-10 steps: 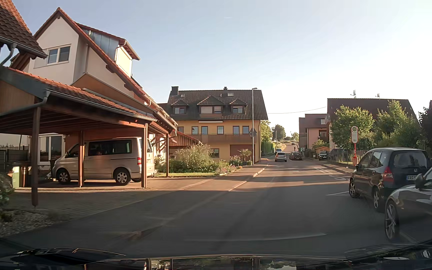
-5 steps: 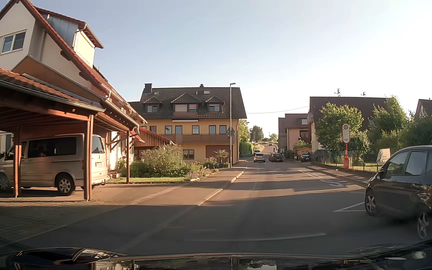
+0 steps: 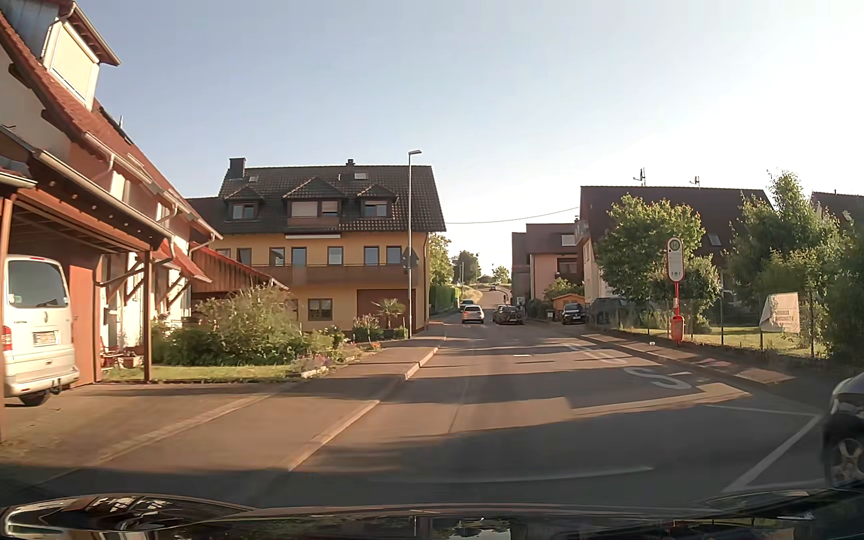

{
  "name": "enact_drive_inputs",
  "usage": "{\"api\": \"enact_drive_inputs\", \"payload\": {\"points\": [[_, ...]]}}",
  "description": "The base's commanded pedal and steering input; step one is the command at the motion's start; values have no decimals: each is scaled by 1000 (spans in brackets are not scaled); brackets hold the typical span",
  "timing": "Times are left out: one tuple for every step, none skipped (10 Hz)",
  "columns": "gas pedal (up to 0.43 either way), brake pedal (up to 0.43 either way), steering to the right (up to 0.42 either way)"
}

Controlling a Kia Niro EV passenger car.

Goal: Follow the waypoints while adhering to traffic rules and regulations

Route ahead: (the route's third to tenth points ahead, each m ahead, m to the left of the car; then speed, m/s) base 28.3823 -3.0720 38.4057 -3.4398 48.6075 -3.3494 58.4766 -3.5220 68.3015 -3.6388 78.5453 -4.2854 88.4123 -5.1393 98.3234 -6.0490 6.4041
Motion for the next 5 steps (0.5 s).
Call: {"api": "enact_drive_inputs", "payload": {"points": [[177,0,86],[177,0,73],[177,0,59],[177,0,54],[177,0,51]]}}
